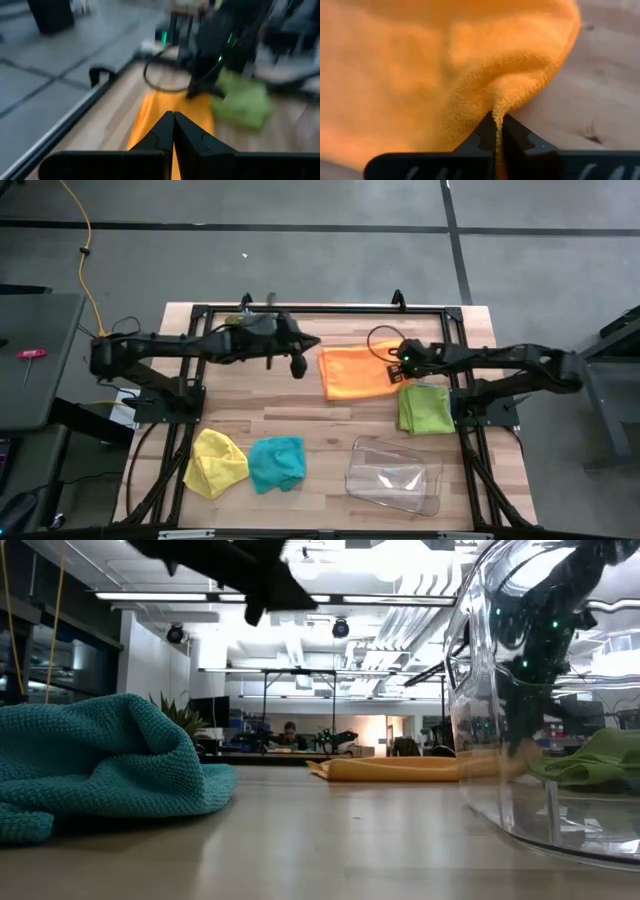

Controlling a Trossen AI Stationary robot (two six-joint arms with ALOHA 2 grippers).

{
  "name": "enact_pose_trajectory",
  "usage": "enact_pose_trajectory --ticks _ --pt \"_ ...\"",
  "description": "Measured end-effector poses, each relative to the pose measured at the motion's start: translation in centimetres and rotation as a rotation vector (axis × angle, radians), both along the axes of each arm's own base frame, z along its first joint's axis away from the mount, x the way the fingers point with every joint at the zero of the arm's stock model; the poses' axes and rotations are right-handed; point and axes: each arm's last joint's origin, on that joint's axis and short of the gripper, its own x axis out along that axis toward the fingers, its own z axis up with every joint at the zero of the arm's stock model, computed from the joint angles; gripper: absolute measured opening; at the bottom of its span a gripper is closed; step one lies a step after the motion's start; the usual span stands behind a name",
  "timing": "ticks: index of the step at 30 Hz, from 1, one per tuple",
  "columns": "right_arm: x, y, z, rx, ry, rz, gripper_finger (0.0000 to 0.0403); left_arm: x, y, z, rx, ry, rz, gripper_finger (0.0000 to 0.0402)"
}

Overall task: Fold microfiber towels
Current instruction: Fold the orange cloth

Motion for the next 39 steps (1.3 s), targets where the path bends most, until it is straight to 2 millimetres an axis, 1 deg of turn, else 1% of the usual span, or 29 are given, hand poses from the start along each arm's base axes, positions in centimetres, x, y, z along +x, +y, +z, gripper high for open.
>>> enact_pose_trajectory --ticks 2,6,9,12,16,23,28,33,36,39 --pt "0.0 -0.1 1.0 -0.033 -0.068 -0.032 0.0000 -1.0 -0.3 0.1 0.003 -0.117 0.015 0.0000" --pt "0.9 -0.5 3.0 -0.052 -0.159 -0.036 0.0000 -3.4 -1.1 -0.7 -0.047 -0.269 0.071 0.0000" --pt "2.2 -0.2 4.1 -0.044 -0.199 0.009 0.0000 -5.0 -1.9 -1.3 -0.080 -0.345 0.122 0.0000" --pt "3.7 0.4 4.5 -0.032 -0.202 0.063 0.0000 -6.1 -3.0 -1.8 -0.099 -0.387 0.170 0.0000" --pt "6.0 1.3 4.3 -0.011 -0.187 0.129 0.0000 -7.0 -4.0 -1.8 -0.090 -0.396 0.219 0.0000" --pt "10.7 2.4 3.2 0.019 -0.217 0.201 0.0000 -7.0 -4.1 -2.1 -0.106 -0.371 0.247 0.0000" --pt "14.4 2.6 2.9 0.025 -0.232 0.252 0.0000 -7.1 -4.0 -2.4 -0.129 -0.359 0.307 0.0000" --pt "17.7 2.3 2.3 0.032 -0.226 0.261 0.0000 -7.1 -4.0 -2.5 -0.142 -0.364 0.310 0.0000" --pt "19.0 2.2 1.8 0.047 -0.204 0.259 0.0000 -7.1 -4.0 -2.5 -0.146 -0.360 0.297 0.0000" --pt "19.2 2.0 1.1 0.073 -0.167 0.209 0.0000 -7.1 -4.0 -2.5 -0.147 -0.360 0.294 0.0000"
